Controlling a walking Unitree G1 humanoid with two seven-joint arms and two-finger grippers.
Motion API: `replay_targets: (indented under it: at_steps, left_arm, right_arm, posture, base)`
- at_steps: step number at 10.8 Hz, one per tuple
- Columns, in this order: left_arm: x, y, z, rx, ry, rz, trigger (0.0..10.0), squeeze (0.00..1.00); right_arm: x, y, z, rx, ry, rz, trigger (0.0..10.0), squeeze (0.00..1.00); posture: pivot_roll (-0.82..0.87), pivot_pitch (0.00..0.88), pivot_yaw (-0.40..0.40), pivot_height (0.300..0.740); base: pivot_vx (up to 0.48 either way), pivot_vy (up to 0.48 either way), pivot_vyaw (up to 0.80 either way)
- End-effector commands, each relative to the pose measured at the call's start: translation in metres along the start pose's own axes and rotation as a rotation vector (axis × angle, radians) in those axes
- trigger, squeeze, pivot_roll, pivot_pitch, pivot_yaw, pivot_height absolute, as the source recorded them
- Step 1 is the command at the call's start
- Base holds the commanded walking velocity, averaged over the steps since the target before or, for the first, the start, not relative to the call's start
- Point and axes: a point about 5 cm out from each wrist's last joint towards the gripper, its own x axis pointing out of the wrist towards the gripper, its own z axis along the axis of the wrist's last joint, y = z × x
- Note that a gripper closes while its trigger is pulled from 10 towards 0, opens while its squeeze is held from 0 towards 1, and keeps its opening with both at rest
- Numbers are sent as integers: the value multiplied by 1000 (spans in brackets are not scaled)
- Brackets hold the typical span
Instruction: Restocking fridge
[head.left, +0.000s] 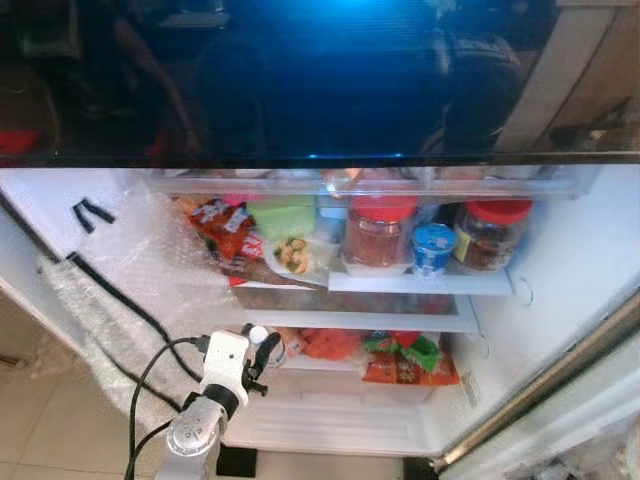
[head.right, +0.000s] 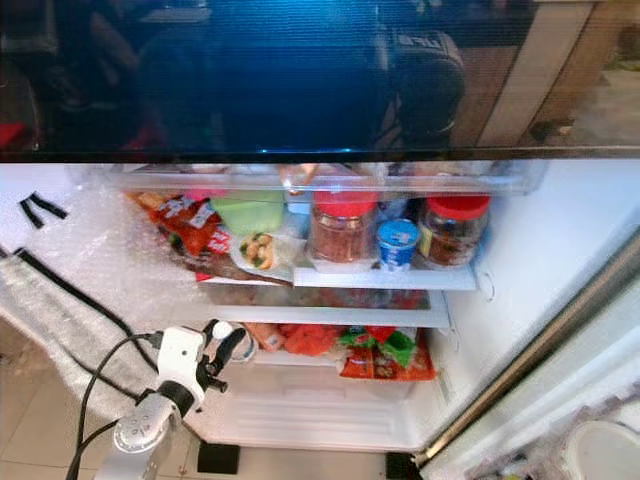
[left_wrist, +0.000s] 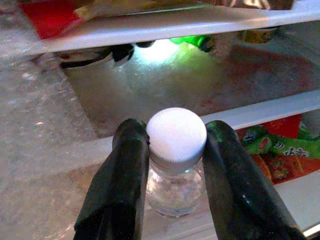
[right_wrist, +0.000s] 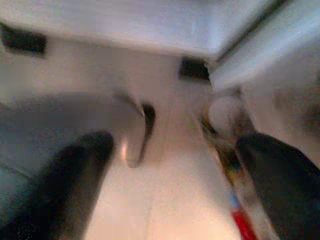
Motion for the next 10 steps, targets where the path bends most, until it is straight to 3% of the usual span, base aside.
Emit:
replay_targets:
  at_steps: [1, 4, 7, 10]
  left_arm:
    - [0, 0, -1, -4, 5, -4, 10000, 0]
    - [1, 0, -1, -9, 6, 1, 10000, 0]
    - [2, 0, -1, -4, 5, 1, 10000, 0]
    - [2, 1, -1, -4, 4, 2, 10000, 0]
  right_arm:
    - [-5, -2, -25, -8, 128, -44, 10000, 0]
    - [-12, -14, -42, -9, 216, -142, 10000, 0]
    - [-18, -30, -46, -13, 242, -299, 10000, 0]
    - [-17, -35, -41, -41, 225, -366, 10000, 0]
  posture:
    - [-65, 19, 18, 740]
    - [-69, 17, 18, 740]
    - [-71, 14, 20, 740]
    - [-69, 15, 22, 740]
  base:
    - [0, 0, 0]
    - [0, 0, 0]
    - [0, 0, 0]
    - [0, 0, 0]
